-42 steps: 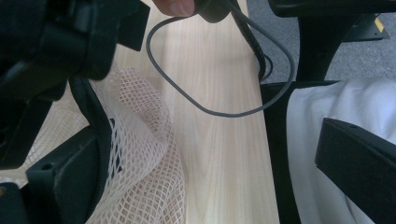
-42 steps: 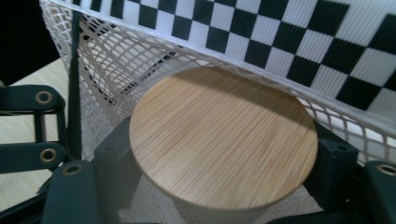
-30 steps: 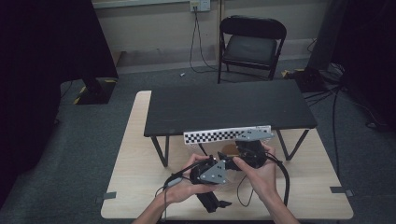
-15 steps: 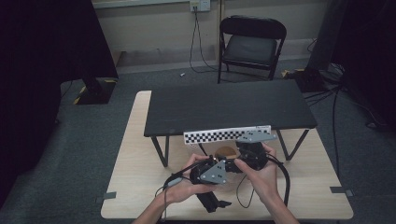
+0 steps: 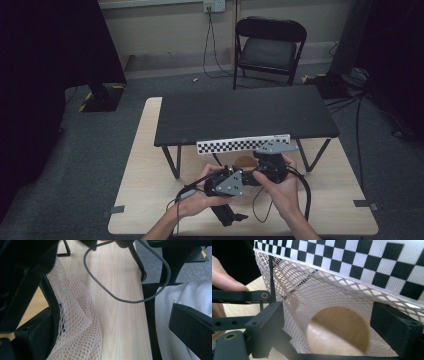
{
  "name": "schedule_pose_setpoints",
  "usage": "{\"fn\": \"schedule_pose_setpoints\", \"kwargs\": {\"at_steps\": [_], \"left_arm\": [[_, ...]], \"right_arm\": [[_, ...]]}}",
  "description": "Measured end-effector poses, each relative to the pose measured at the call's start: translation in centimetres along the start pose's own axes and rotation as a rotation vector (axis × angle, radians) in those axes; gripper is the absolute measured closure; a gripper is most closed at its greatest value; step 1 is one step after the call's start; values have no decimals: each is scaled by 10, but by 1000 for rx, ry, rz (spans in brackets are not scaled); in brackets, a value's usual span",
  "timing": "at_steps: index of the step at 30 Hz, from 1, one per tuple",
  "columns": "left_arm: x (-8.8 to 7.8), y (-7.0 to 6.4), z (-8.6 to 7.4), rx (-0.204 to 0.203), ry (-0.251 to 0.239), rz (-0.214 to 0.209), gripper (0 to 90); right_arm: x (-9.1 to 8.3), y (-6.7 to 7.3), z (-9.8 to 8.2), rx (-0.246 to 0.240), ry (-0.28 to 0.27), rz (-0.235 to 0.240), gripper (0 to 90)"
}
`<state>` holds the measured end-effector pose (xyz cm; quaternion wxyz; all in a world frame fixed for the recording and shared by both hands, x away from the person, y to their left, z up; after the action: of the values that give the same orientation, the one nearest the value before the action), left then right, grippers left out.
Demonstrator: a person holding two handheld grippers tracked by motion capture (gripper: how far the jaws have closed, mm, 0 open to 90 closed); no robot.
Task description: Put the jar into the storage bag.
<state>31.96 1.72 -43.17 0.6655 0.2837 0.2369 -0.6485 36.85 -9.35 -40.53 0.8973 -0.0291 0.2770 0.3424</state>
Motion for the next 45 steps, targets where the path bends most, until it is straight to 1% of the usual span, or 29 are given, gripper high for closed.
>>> {"fn": "schedule_pose_setpoints", "kwargs": {"at_steps": [5,8,10,12,17,20,23,25,28,30,31,33,35,41,43,44,45], "left_arm": [[0,2,-2,-5,-2,17,6],[-1,3,-1,-14,-12,26,15],[-2,5,-1,-27,-26,45,22],[-3,7,-1,-38,-27,62,32],[-6,8,0,-34,-36,86,35],[-10,9,1,-40,-54,117,35],[-14,11,2,-47,-63,146,35],[-17,12,3,-53,-75,168,34],[-21,11,5,-48,-90,177,34],[-23,10,6,-44,-93,180,33],[-24,10,7,-41,-96,183,33],[-26,9,8,-41,-100,186,33],[-27,7,7,-35,-92,186,34],[-35,4,7,-50,-95,215,27],[-38,4,5,-61,-99,232,26],[-39,4,3,-71,-106,253,26],[-40,6,1,-103,-113,280,27]], "right_arm": [[-3,1,-1,-4,-9,9,86],[-5,1,-2,-8,-16,12,78],[-6,2,-3,-11,-21,18,69],[-7,2,-5,-14,-24,23,63],[-13,1,-5,-15,-49,32,49],[-17,0,-5,-22,-64,36,48],[-21,-1,-6,-23,-72,22,48],[-24,-2,-7,-14,-80,18,48],[-29,-5,-9,-17,-110,21,48],[-32,-7,-11,-6,-122,6,48],[-34,-9,-13,-2,-130,6,47],[-38,-13,-15,10,-141,-13,47],[-42,-16,-16,22,-149,-24,46],[-53,-25,-23,51,-167,-63,37],[-55,-28,-26,58,-164,-80,25],[-56,-29,-28,62,-163,-86,25],[-57,-31,-30,70,-162,-104,25]]}}
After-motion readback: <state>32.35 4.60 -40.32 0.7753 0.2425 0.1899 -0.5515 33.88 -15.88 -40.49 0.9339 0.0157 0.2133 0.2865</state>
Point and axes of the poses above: each handheld gripper's, and its own axes: x roughly forward along the jaws, z roughly out of its top, y roughly to its left, the point moved 5 cm from there along x, roughly forward along the jaws, and after that the axes turned 1 degree about -z, right-handed, at the moved point
